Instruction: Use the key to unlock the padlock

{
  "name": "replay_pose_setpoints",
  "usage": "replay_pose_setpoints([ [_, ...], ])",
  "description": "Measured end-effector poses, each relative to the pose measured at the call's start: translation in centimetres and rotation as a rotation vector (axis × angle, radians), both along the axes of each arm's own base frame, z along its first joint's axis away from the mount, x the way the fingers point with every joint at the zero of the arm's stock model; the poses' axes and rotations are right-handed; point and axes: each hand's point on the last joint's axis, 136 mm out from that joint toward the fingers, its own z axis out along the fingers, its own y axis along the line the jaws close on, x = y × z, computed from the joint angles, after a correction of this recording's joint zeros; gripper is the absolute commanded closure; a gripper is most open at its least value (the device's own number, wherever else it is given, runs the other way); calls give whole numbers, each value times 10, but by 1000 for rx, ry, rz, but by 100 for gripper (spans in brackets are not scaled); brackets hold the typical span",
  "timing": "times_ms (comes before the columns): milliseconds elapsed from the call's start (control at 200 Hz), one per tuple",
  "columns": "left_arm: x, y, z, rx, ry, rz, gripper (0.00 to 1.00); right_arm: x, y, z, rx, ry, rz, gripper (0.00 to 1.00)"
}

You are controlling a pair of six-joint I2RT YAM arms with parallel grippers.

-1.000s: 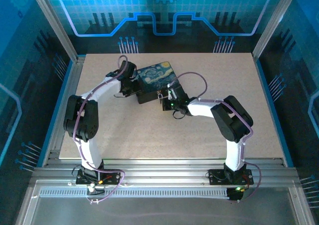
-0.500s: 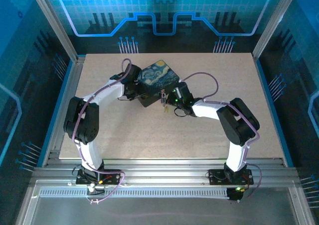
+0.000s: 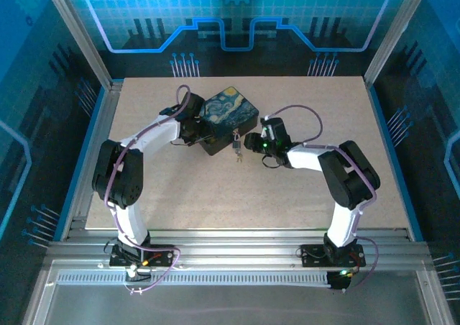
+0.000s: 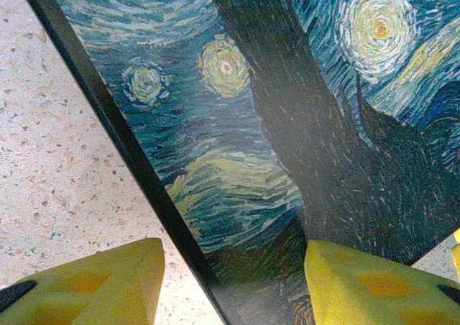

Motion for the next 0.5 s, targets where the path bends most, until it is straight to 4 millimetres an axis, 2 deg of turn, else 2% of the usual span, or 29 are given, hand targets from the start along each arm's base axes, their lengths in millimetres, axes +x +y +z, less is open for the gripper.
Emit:
replay_pose_setpoints([
  [225,-2,0,0,0,9,-2,45,-4,24,-11,40,15,147,58],
  [500,-3,0,0,2,16,-2,45,0,38,-24,56,37,202,59],
])
